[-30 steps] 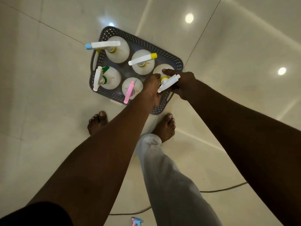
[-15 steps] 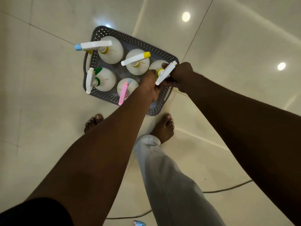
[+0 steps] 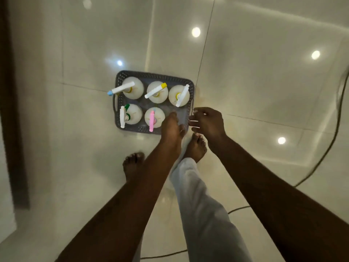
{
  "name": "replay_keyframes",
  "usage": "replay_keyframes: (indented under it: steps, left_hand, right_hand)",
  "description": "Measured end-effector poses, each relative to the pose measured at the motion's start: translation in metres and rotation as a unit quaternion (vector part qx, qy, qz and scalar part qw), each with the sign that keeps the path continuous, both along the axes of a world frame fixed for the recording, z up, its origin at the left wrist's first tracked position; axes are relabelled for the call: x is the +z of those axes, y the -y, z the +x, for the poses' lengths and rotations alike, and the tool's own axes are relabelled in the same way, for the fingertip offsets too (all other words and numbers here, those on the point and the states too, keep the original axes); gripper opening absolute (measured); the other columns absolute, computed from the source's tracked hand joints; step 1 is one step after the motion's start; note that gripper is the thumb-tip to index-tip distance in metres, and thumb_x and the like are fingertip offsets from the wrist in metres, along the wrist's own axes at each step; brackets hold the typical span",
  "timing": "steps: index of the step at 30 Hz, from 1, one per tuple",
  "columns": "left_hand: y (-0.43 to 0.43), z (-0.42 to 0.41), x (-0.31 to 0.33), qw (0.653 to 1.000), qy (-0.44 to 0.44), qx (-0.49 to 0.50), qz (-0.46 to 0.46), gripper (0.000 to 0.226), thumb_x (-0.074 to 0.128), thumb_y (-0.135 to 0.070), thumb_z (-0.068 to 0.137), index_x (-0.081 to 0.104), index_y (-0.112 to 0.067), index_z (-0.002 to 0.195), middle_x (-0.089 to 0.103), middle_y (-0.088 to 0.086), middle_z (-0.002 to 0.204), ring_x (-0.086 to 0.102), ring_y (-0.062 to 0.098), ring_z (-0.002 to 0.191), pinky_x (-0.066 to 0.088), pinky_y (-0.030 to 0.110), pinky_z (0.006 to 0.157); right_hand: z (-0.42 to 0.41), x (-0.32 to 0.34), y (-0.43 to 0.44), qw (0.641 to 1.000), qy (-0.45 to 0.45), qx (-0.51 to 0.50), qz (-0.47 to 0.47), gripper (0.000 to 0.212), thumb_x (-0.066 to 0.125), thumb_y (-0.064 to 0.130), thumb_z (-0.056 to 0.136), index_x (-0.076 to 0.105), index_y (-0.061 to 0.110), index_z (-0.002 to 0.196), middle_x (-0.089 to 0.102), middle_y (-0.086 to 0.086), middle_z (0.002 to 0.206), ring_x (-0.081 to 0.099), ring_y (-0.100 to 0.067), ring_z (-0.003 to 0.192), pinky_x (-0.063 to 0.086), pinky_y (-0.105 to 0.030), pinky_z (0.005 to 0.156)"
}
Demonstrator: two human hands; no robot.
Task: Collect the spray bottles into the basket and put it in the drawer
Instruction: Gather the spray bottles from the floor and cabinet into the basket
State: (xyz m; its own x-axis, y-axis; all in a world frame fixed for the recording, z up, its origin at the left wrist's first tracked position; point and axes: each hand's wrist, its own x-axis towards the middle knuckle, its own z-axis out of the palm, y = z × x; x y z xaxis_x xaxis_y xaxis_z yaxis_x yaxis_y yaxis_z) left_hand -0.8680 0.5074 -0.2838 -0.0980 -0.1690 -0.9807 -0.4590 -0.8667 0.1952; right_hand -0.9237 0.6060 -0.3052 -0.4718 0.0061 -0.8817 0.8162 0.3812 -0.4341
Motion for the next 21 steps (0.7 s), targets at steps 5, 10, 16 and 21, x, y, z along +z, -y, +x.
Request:
replay_keyframes:
  steps: [5, 10, 16, 21]
  left_hand:
    - [0.009, 0.036, 0.095, 0.924, -0.092, -0.327, -0.173, 0.039, 0.05, -0.038, 0.107, 0.064, -0.019, 0.137, 0.067, 0.014, 0.14, 0.061, 0.031, 0.133, 0.045, 0.055, 0.118]
    - [0.034, 0.064, 0.188, 0.846, -0.171, -0.452, -0.225, 0.033, 0.054, -0.037, 0.105, 0.07, -0.021, 0.13, 0.072, 0.005, 0.131, 0.064, 0.025, 0.127, 0.049, 0.057, 0.113]
    - [0.026, 0.101, 0.267, 0.748, -0.243, -0.569, -0.24, 0.017, 0.055, -0.039, 0.104, 0.069, -0.048, 0.102, 0.074, -0.018, 0.109, 0.068, 0.011, 0.113, 0.052, 0.054, 0.109]
    - [-0.016, 0.147, 0.299, 0.683, -0.28, -0.641, -0.211, 0.024, 0.057, -0.036, 0.105, 0.072, -0.027, 0.121, 0.075, -0.005, 0.123, 0.067, 0.02, 0.123, 0.05, 0.058, 0.111]
  right_hand:
    - [0.06, 0.099, -0.009, 0.994, -0.091, -0.055, 0.007, 0.019, 0.069, 0.013, 0.099, 0.079, 0.01, 0.116, 0.083, -0.01, 0.102, 0.08, -0.029, 0.097, 0.062, -0.038, 0.079]
    - [0.113, 0.207, -0.016, 0.979, -0.16, -0.128, 0.004, 0.023, 0.067, 0.011, 0.103, 0.077, 0.006, 0.123, 0.08, -0.013, 0.111, 0.075, -0.035, 0.106, 0.063, -0.046, 0.087]
    - [0.186, 0.295, -0.04, 0.947, -0.204, -0.247, 0.023, 0.021, 0.067, 0.012, 0.102, 0.079, 0.011, 0.12, 0.081, -0.002, 0.111, 0.075, -0.025, 0.104, 0.062, -0.051, 0.096]
    - [0.27, 0.336, -0.074, 0.915, -0.222, -0.331, 0.066, 0.02, 0.069, 0.013, 0.102, 0.08, 0.015, 0.118, 0.08, 0.007, 0.111, 0.075, -0.014, 0.107, 0.06, -0.053, 0.1]
